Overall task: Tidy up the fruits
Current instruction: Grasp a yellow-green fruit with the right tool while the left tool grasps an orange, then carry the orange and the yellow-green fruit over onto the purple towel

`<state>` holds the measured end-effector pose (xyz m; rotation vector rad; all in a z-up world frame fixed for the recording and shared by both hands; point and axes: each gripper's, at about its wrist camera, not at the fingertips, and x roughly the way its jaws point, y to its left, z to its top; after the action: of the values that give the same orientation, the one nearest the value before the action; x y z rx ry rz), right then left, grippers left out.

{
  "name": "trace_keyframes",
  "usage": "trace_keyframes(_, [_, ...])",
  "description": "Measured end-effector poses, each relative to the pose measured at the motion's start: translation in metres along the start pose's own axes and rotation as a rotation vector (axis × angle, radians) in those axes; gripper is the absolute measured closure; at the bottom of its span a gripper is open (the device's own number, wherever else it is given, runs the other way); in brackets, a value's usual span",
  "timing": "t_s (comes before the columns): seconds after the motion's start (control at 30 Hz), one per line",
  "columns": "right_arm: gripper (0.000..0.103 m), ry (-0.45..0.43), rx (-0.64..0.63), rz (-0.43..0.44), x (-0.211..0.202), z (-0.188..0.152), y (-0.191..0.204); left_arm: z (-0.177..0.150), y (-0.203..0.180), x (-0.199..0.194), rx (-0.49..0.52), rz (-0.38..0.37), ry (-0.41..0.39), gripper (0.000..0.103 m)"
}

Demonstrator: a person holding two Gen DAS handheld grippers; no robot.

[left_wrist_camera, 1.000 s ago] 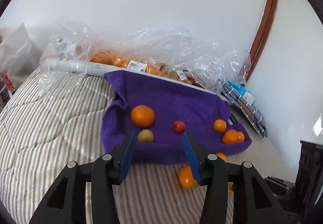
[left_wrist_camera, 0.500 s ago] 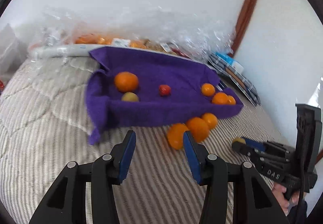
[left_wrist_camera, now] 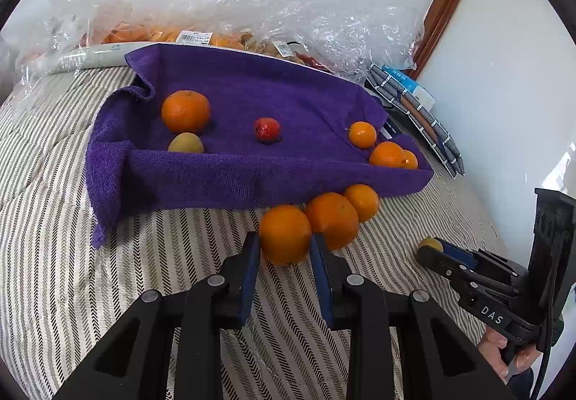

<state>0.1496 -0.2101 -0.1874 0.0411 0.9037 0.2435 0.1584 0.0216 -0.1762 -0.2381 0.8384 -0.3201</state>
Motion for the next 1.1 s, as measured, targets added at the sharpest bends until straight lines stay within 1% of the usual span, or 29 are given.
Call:
trace_keyframes(0.13, [0.075, 0.004, 0.008, -0.003, 0.001, -0.001, -0.001, -0.004, 0.003, -0.013, -0.02, 0.03, -0.058, 0.076])
trace_keyframes(0.2, [0.075, 0.005, 0.008, -0.006, 0.001, -0.001, 0.0, -0.004, 0.006, -0.014, -0.031, 0.042, -0.064, 0.076])
trace_keyframes(0.37, [0.075, 0.015, -0.016, -0.018, 0.003, -0.001, 0.004, -0.001, 0.001, -0.01, -0.008, 0.052, -0.047, 0.076])
trace_keyframes(0.43, [0.074, 0.016, -0.023, -0.022, 0.003, -0.001, 0.005, 0.0, 0.0, -0.006, 0.001, 0.055, -0.028, 0.074])
trace_keyframes(0.5, [0.074, 0.015, -0.018, -0.018, 0.003, -0.001, 0.005, 0.002, 0.0, 0.003, -0.001, 0.061, 0.012, 0.068])
trace_keyframes(0.57, [0.074, 0.014, -0.012, -0.012, 0.003, -0.001, 0.004, 0.004, -0.002, 0.006, -0.001, 0.067, 0.016, 0.066])
trace_keyframes(0.63, [0.075, 0.013, -0.009, -0.011, 0.003, -0.001, 0.003, 0.004, -0.004, 0.006, 0.006, 0.076, 0.015, 0.066])
trace_keyframes(0.67, [0.075, 0.012, -0.008, -0.012, 0.003, -0.001, 0.003, 0.003, -0.003, 0.006, 0.004, 0.075, 0.014, 0.068])
trace_keyframes(0.7, [0.075, 0.011, -0.008, -0.013, 0.003, -0.002, 0.003, 0.003, -0.001, 0.006, -0.008, 0.068, 0.01, 0.069])
trace_keyframes(0.77, [0.075, 0.006, -0.007, -0.017, 0.002, -0.002, 0.003, 0.002, 0.004, 0.003, -0.029, 0.045, -0.003, 0.069])
trace_keyframes(0.87, [0.075, -0.014, -0.002, 0.001, -0.002, -0.003, 0.002, 0.0, 0.005, -0.005, -0.034, 0.027, -0.046, 0.069])
trace_keyframes(1.0, [0.075, -0.044, 0.007, 0.037, -0.007, -0.003, -0.001, 0.0, 0.004, -0.012, -0.028, 0.022, -0.086, 0.069])
trace_keyframes(1.1, [0.075, -0.067, 0.02, 0.047, -0.011, -0.003, -0.003, -0.001, 0.005, -0.019, -0.034, 0.023, -0.121, 0.069])
